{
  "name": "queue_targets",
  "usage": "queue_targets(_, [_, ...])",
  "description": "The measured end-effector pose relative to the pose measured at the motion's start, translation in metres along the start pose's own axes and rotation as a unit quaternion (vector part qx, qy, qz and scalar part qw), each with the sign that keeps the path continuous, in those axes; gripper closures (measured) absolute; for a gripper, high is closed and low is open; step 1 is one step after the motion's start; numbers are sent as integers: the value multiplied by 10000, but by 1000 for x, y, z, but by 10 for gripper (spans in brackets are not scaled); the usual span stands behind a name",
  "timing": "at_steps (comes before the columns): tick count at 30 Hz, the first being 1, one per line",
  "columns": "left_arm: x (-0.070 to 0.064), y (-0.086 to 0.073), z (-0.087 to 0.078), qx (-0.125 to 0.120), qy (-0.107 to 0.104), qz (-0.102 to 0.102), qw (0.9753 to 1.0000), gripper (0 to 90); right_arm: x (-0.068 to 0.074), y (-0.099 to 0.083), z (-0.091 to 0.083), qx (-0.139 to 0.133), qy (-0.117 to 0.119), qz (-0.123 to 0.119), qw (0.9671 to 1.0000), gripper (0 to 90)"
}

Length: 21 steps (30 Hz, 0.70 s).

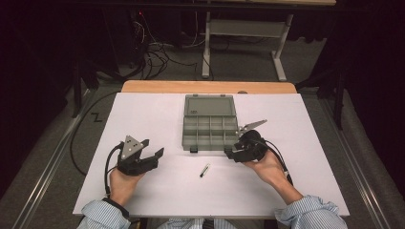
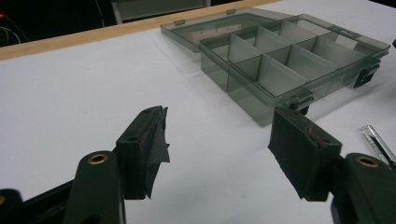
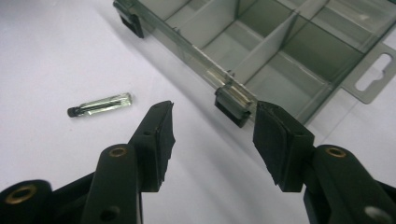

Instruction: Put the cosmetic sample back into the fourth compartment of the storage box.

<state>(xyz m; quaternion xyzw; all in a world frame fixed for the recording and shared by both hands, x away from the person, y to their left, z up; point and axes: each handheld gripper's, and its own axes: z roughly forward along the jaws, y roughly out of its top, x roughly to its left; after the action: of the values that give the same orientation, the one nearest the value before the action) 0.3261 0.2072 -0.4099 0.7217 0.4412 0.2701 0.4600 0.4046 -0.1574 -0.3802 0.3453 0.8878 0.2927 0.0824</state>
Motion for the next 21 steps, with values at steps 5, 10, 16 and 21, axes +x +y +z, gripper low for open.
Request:
queue_targets(5, [0, -2, -2, 3, -2, -28, 10000, 352, 6, 1, 3, 95, 42, -78, 9999, 492])
queue_targets(10, [1, -5, -3, -31, 3, -55, 10000, 349, 11, 2, 6, 203, 87, -108, 9997, 490])
queue_targets(16, [1, -6, -2, -28, 5, -102, 9999, 349, 16, 4, 10, 314, 117, -191, 9993, 473])
queue_targets(21, [1, -8, 1, 35, 9, -87, 10000, 348, 23, 6, 12, 387, 173, -271, 9987, 465])
